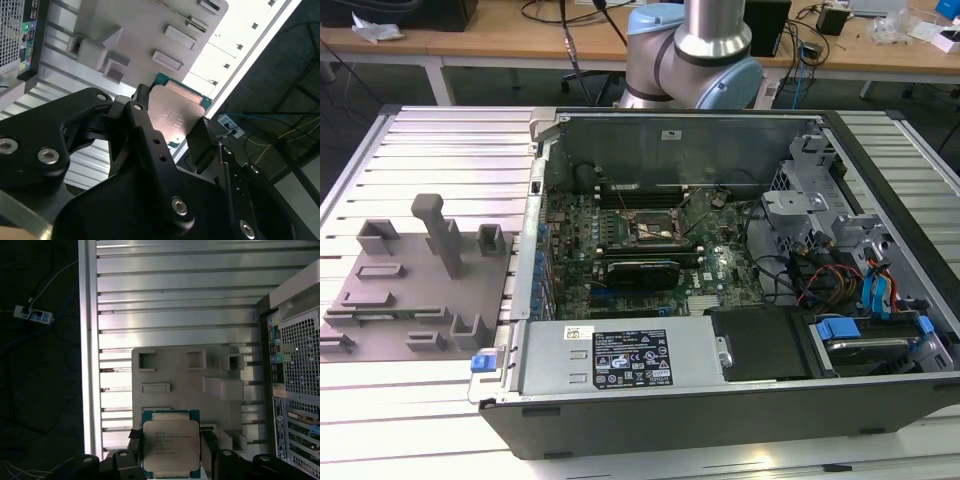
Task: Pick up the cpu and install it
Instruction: 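Pick up the cpu and move it towards the insertion slot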
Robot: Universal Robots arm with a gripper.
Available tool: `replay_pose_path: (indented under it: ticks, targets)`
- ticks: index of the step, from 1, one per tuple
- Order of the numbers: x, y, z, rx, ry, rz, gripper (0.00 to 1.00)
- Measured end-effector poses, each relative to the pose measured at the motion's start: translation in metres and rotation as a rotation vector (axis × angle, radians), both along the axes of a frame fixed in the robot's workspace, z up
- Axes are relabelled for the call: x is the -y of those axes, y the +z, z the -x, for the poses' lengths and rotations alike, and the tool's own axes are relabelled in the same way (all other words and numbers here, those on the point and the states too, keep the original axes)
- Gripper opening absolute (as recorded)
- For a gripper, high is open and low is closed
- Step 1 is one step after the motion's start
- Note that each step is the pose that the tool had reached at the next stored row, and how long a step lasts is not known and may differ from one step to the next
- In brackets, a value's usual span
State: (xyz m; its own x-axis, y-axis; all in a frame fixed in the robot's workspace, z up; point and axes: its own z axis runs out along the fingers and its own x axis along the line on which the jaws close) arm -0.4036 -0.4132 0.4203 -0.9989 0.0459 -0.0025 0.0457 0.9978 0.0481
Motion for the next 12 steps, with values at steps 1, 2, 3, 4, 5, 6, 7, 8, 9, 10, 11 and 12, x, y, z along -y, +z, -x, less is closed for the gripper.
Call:
replay_pose_path:
  ticks: [1, 2, 3, 4, 5, 6, 7, 8, 9, 10, 11, 12]
  targets:
    - [0.0000, 0.0000, -0.0021, -0.0001, 0.000, 0.0000, 0.55]
    - [0.0000, 0.0000, -0.0056, -0.0001, 0.000, 0.0000, 0.55]
    - [0.0000, 0.0000, -0.0102, 0.0000, 0.000, 0.0000, 0.55]
    - [0.0000, 0.0000, -0.0118, 0.0000, 0.000, 0.0000, 0.55]
    - [0.0000, 0.0000, -0.0134, 0.0000, 0.000, -0.0001, 0.55]
    - [0.0000, 0.0000, -0.0152, 0.0000, 0.000, 0.0000, 0.55]
    - [0.0000, 0.0000, -0.0175, 0.0000, 0.000, 0.0000, 0.55]
    - [0.0000, 0.0000, -0.0202, 0.0000, 0.000, 0.0000, 0.55]
    - [0.0000, 0.0000, -0.0224, -0.0001, 0.000, 0.0000, 0.55]
    - [0.0000, 0.0000, -0.0273, 0.0000, 0.000, 0.0000, 0.55]
    - [0.0000, 0.0000, -0.0301, 0.0000, 0.000, 0.0000, 0.55]
    - [0.0000, 0.0000, -0.0317, 0.0000, 0.000, 0.0000, 0.55]
